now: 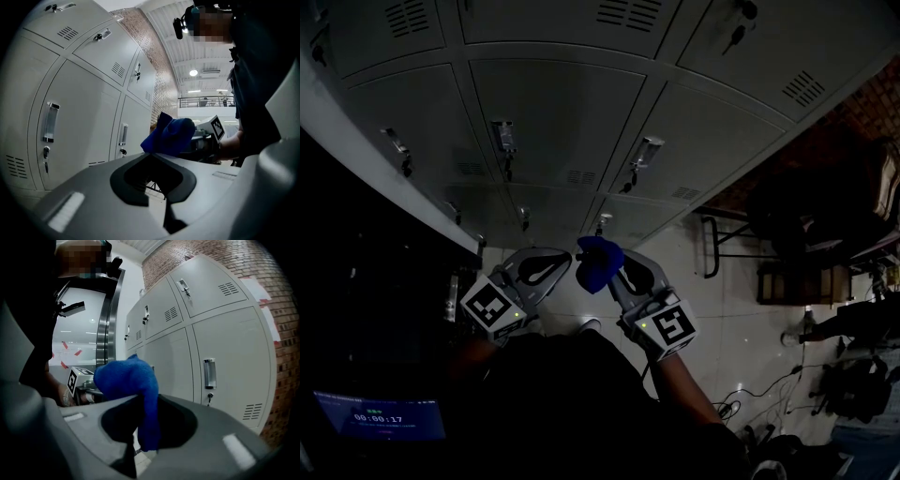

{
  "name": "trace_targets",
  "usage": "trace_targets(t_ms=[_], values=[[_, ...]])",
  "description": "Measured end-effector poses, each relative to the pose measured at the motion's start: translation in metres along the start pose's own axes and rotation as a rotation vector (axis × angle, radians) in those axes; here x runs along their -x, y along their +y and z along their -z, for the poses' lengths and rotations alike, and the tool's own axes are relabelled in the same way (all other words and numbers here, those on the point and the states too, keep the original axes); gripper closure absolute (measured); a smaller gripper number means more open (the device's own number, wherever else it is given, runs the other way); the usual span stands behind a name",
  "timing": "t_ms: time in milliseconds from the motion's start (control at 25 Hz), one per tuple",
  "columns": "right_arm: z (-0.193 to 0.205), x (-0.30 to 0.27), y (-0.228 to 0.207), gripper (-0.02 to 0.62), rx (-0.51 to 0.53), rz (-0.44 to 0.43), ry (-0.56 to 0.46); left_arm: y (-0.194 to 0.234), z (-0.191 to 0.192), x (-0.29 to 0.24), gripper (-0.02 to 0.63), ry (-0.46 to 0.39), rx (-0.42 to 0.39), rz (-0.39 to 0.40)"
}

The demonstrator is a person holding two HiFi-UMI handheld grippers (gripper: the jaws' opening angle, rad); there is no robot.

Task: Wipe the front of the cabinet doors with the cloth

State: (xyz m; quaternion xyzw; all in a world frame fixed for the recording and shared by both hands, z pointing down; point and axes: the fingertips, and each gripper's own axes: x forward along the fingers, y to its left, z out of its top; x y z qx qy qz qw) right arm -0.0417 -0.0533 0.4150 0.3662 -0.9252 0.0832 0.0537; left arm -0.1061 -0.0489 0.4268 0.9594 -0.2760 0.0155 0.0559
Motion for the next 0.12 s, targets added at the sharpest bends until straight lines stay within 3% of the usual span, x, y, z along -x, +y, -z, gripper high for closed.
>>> trace_targets(t_ms=[120], values=[[0.0015,0.0,-0.0013,0.523,0.0,-0.002,0.0,-0.0004,0.0023,-0.0014,0.603,0.0,-0.001,0.002]])
